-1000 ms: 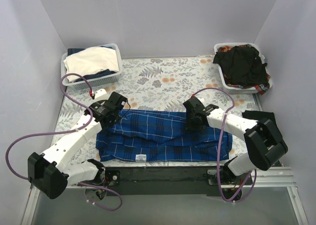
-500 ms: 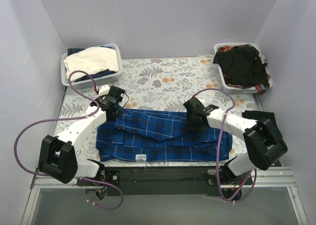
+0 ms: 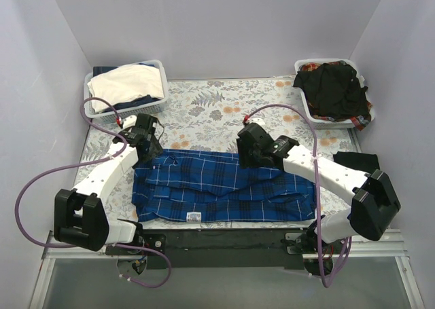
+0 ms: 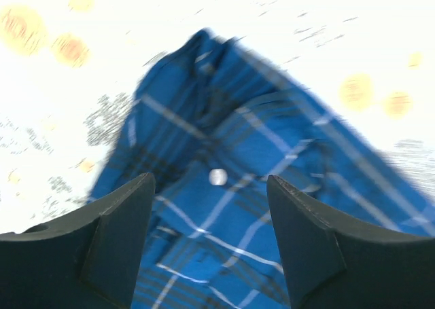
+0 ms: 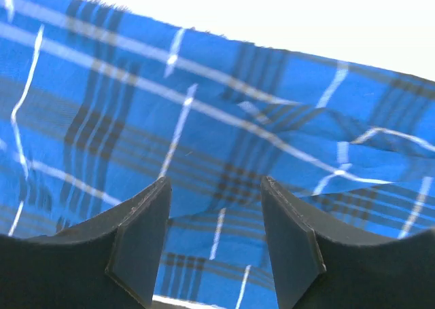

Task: Fold and stack the long sleeve shirts
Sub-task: Fold the shirt

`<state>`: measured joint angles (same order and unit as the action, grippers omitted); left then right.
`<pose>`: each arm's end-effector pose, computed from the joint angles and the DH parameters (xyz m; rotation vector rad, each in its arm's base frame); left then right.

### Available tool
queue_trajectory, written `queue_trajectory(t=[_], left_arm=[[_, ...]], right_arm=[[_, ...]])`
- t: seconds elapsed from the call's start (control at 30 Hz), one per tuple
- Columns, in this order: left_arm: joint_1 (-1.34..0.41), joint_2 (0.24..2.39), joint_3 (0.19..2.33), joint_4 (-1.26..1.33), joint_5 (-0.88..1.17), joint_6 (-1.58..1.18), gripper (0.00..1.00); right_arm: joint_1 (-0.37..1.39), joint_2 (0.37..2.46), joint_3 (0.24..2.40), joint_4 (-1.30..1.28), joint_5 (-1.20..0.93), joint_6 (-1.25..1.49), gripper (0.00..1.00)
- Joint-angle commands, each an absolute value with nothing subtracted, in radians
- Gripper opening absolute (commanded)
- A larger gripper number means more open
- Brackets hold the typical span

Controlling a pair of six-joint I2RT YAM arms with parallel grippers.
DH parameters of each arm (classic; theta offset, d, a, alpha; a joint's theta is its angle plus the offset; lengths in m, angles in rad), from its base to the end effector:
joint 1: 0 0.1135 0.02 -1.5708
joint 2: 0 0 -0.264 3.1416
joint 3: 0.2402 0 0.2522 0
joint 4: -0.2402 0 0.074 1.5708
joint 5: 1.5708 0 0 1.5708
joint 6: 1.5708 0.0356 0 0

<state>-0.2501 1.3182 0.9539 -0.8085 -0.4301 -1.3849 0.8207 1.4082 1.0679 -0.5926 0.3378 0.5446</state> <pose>0.2415 -0.0464 0.2399 -1.4719 2.0997 0.0059 0.2079 0.2058 0.2624 -0.1993 2.4314 0.1851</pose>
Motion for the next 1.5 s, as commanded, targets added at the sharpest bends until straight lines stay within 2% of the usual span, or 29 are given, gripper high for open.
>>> queue_trajectory(t=[0.0,0.17,0.3,0.53,0.57,0.73,0.87,1.1,1.27,1.47], left_arm=[[-0.247,1.262,1.037,-0.807,-0.374,-1.354,0.67],[-0.247,1.240,1.025,-0.767,-0.284,-1.324,0.66],[-0.247,1.241,1.023,-0.739,-0.193,-1.284,0.66],[-0.270,1.238,1.042,-0.666,0.038,-1.200,0.66],[-0.287,1.239,1.046,-0.644,0.049,-1.192,0.66],[-0.471,1.325,1.095,-0.626,0.012,-1.169,0.66],[-0.534,1.382,1.118,-0.606,0.012,-1.215,0.66],[-0.537,1.428,1.158,-0.611,-0.043,-1.206,0.67],[-0.537,1.430,1.187,-0.635,-0.067,-1.184,0.69],[-0.535,1.410,1.204,-0.664,-0.100,-1.181,0.71]], right_arm=[[0.891,1.485,1.088,-0.588,0.286,0.526,0.62],[0.936,1.597,1.068,-0.529,0.215,0.508,0.61],[0.940,1.661,1.013,-0.517,0.170,0.518,0.56],[0.943,1.562,0.882,-0.514,0.195,0.598,0.49],[0.942,1.516,0.882,-0.515,0.204,0.606,0.50],[0.904,1.344,0.916,-0.581,0.302,0.724,0.66],[0.816,1.238,0.859,-0.719,0.319,0.775,0.68],[0.680,1.198,0.709,-0.854,0.301,0.864,0.66],[0.583,1.319,0.676,-0.778,0.264,0.827,0.65],[0.538,1.599,0.822,-0.614,0.236,0.692,0.64]])
